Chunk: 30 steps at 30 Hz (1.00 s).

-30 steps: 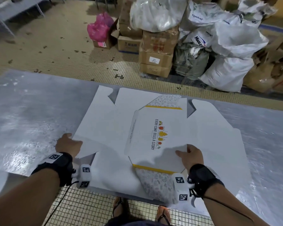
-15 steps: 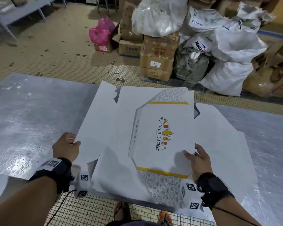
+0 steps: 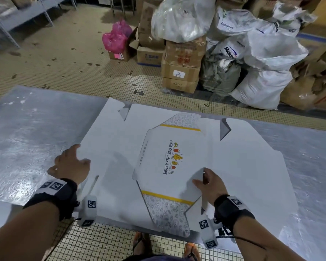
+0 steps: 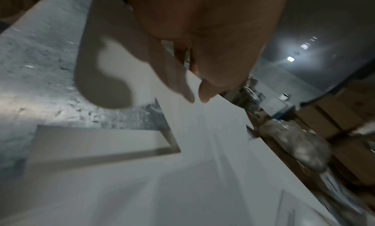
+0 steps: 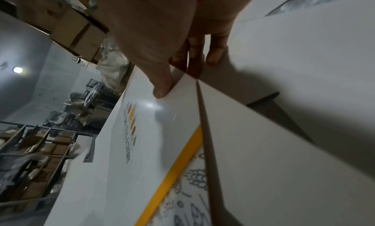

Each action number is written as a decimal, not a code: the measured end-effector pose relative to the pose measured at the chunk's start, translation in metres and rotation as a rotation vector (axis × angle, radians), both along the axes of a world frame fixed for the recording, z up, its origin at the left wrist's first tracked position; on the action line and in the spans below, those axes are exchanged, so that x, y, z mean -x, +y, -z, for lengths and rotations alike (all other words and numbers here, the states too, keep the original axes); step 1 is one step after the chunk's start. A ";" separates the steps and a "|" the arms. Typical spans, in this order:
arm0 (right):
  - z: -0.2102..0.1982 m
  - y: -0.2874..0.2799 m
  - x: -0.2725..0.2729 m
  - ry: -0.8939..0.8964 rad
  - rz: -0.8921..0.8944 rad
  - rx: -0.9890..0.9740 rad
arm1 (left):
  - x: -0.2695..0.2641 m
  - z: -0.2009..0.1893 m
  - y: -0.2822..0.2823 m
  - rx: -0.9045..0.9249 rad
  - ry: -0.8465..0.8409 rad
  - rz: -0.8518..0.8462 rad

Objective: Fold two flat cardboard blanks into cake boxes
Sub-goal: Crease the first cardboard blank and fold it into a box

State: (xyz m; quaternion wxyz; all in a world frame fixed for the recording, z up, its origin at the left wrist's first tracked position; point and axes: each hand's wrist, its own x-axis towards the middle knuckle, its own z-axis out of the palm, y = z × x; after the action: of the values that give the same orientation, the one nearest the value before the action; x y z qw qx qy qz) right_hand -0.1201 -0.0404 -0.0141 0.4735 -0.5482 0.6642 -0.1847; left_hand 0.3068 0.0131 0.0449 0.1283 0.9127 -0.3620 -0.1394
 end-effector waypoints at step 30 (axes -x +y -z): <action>-0.019 0.018 0.032 0.523 -0.486 0.150 | 0.150 0.038 -0.036 -0.294 0.241 0.911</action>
State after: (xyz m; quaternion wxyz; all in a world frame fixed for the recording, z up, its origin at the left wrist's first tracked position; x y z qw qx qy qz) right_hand -0.1519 -0.0223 0.0046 0.2761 -0.7521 0.5977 0.0313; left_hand 0.1563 -0.0226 0.0070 -0.0348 0.6473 -0.6835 -0.3355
